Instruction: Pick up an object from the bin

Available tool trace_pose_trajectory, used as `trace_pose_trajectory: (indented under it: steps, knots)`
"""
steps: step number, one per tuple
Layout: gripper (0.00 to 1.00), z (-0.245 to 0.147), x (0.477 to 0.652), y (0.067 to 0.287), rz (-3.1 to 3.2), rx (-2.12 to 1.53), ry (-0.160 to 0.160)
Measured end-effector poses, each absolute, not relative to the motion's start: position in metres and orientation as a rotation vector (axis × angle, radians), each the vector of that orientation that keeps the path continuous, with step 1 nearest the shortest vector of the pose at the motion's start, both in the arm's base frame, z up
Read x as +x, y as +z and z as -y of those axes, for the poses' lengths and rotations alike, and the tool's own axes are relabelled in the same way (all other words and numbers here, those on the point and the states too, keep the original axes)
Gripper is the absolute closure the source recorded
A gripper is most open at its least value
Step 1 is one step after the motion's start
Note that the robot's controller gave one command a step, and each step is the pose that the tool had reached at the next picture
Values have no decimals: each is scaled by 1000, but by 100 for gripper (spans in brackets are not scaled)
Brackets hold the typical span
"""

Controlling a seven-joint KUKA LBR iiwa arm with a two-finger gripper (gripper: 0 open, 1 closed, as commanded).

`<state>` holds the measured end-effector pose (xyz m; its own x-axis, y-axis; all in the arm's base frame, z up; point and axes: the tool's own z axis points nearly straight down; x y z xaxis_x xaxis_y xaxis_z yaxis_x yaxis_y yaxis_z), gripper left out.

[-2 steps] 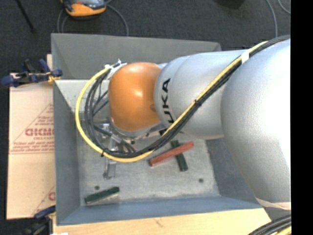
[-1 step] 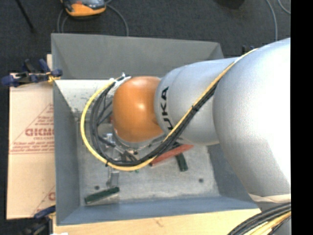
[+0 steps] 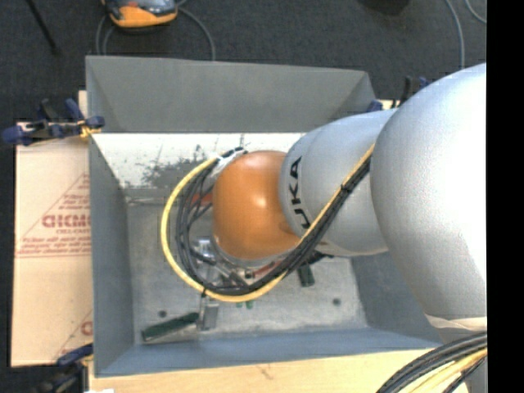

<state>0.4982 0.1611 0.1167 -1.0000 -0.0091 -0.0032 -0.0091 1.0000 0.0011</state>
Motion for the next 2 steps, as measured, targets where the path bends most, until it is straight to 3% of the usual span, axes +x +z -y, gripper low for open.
trace_pose_trajectory:
  steps: [1,2]
  knots:
    - [100,-213,477,72,-3025,-816,2]
    - [0,-214,480,74,-3014,-809,6]
